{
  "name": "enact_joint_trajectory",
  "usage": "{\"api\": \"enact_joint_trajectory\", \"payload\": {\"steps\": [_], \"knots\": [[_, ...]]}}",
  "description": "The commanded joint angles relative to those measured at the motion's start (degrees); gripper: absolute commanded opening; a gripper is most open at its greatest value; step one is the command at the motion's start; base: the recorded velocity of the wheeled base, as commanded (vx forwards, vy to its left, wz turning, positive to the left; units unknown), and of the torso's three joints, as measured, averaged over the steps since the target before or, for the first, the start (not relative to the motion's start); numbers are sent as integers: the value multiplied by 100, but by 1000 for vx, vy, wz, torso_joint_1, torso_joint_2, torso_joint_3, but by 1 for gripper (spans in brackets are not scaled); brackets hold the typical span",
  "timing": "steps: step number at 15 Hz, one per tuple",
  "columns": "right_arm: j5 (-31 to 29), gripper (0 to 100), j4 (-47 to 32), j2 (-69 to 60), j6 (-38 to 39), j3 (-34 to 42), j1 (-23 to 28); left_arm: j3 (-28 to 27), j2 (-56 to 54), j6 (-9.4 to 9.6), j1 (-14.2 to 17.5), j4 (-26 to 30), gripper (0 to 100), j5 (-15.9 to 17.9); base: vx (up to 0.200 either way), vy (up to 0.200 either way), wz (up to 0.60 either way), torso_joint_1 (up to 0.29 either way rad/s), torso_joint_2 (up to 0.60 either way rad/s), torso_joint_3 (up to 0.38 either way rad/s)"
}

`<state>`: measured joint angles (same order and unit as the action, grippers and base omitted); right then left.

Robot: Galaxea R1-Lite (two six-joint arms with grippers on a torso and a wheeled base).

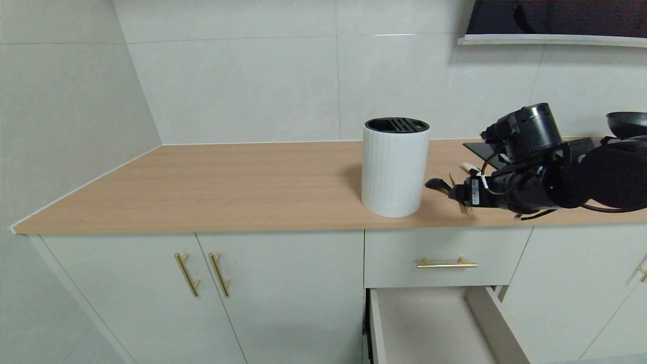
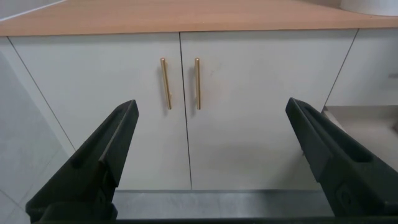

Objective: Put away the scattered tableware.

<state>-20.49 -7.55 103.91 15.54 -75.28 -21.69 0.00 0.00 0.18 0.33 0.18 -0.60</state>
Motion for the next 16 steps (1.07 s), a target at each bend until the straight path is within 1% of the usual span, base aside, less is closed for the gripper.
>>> {"api": "enact_joint_trajectory", "payload": {"steps": [1,3,6,8,16], "knots": [[-78,100,16,428,10,-119,130,0,0,-1,2,-1,100,-2,0,0,0,0,0,0],[-271,100,25,885,204,-374,235,0,0,-1,2,-1,100,-2,0,0,0,0,0,0],[-289,100,78,1175,274,-549,314,0,0,-9,2,-1,100,-2,0,0,0,0,0,0],[-297,100,218,1245,371,-576,341,0,0,-9,2,-1,100,-2,0,0,0,0,0,0],[-306,100,236,1412,423,-708,411,0,0,-1,2,-1,100,-2,0,0,0,0,0,0]]}}
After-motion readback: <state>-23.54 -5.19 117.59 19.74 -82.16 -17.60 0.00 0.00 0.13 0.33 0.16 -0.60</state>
